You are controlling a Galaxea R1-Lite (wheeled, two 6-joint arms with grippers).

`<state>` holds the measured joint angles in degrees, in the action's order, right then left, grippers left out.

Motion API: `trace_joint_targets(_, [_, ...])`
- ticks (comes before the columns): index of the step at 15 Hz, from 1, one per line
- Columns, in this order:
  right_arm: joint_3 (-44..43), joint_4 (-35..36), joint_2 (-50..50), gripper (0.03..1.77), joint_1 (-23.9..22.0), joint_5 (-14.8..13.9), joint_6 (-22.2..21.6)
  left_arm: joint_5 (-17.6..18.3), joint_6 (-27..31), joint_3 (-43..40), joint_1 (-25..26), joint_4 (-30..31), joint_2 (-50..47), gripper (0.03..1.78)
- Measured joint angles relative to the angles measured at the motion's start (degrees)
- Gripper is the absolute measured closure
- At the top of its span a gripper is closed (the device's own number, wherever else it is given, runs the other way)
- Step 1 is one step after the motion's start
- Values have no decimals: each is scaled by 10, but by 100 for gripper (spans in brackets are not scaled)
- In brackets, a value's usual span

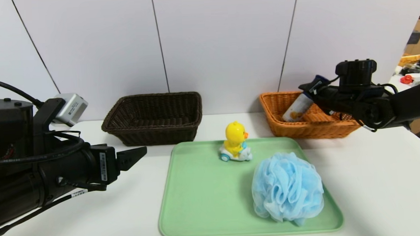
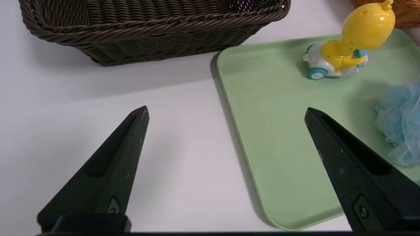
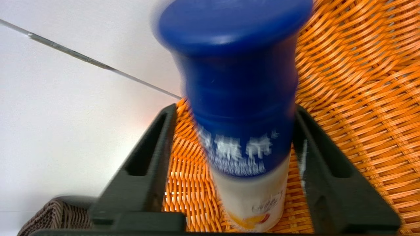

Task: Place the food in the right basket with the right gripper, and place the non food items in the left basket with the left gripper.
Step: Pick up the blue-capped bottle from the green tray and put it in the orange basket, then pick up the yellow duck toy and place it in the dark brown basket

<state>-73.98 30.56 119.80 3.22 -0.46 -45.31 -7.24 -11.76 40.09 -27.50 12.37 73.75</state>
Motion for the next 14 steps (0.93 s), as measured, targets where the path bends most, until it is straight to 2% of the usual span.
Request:
trace_joint_targets(6, [1, -1, -19, 34, 18, -4, 7, 0, -4, -4, 0, 0, 0, 12])
trace_joint_targets(8, [4, -1, -49, 28, 36, -6, 31, 0, -4, -4, 0, 0, 0, 12])
trace_joint_targets(9, [7, -1, -66, 26, 48, -11, 50, 0, -4, -5, 0, 0, 0, 12])
trace_joint_targets(11, [12, -2, -104, 22, 85, -34, 121, 0, -4, -4, 0, 0, 0, 12])
trace_joint_targets(14, [35, -2, -167, 18, 128, -60, 271, 0, -4, 0, 0, 1, -2, 12])
